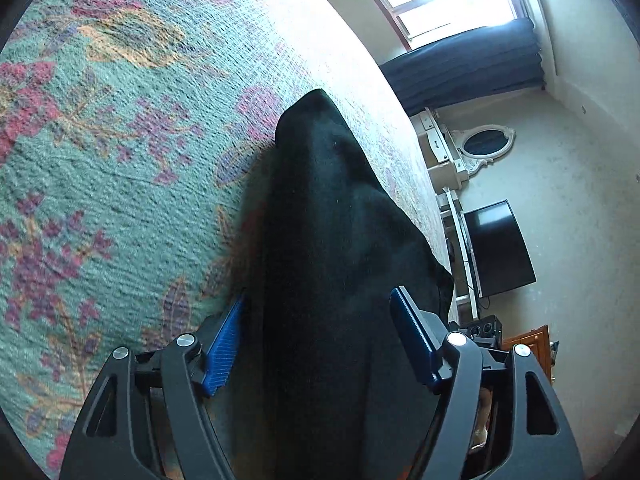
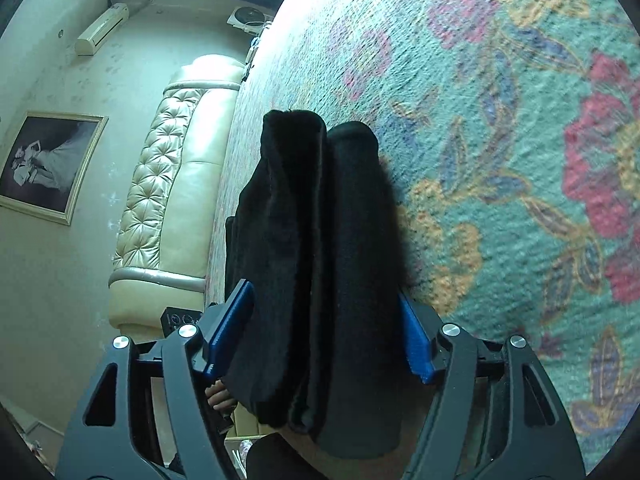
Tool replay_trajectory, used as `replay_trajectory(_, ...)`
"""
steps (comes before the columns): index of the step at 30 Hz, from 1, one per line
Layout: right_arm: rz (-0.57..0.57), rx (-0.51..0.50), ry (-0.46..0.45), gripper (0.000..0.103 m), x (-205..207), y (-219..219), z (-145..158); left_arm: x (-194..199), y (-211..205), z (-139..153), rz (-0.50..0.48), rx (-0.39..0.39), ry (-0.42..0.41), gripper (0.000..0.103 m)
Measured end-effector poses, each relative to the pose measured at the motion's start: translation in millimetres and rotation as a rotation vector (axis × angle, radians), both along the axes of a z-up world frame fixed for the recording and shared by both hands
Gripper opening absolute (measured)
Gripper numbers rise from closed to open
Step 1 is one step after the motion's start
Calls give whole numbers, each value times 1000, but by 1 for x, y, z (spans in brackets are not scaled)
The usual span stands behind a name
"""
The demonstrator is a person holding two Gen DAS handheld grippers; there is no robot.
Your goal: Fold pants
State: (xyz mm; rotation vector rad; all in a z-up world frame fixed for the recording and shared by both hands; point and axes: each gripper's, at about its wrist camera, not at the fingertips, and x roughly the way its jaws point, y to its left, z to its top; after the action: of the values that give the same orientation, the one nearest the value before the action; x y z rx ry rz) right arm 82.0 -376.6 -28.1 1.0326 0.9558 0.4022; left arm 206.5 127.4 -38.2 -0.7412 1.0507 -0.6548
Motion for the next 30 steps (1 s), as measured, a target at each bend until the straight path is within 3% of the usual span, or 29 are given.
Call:
replay_trajectory(1, 15, -37, 4, 49, 3, 3, 1, 2, -3, 1, 1, 32, -12, 58)
replay_trajectory(2, 33, -61, 15, 43, 5, 6, -1, 4, -8, 0, -7, 88, -22, 42)
replay_trajectory(4, 32, -28, 15, 36, 5, 3, -5, 3, -14, 0, -27, 129, -57, 40)
replay_trajectory(8, 36, -2, -3, 38, 2, -1, -6, -1, -14, 2, -40, 122, -88, 42)
replay_trajectory(12, 40, 39, -28, 52, 8, -13, -5, 7, -6, 0, -50, 20, -49, 53)
replay_trajectory(19, -12, 19, -52, 71, 46, -25, 2, 29, -21, 5, -58, 74, -61, 60)
replay_trajectory(21, -28, 27, -33, 65, 57, -28, -1, 31, -25, 6, -69, 100, -66, 60)
replay_trajectory(22, -38, 16, -2, 40, 62, -29, -5, 31, -27, 6, -70, 108, -70, 60)
replay_trajectory(24, -60, 78, 42, 33, 66, -36, -19, 28, -32, 7, -66, 121, -84, 60)
replay_trajectory(27, -64, 110, 47, 32, 66, -40, -22, 24, -39, 9, -69, 140, -111, 60)
replay_trajectory(30, -59, 133, 32, 44, 62, -36, -16, 23, -36, 8, -66, 133, -101, 60)
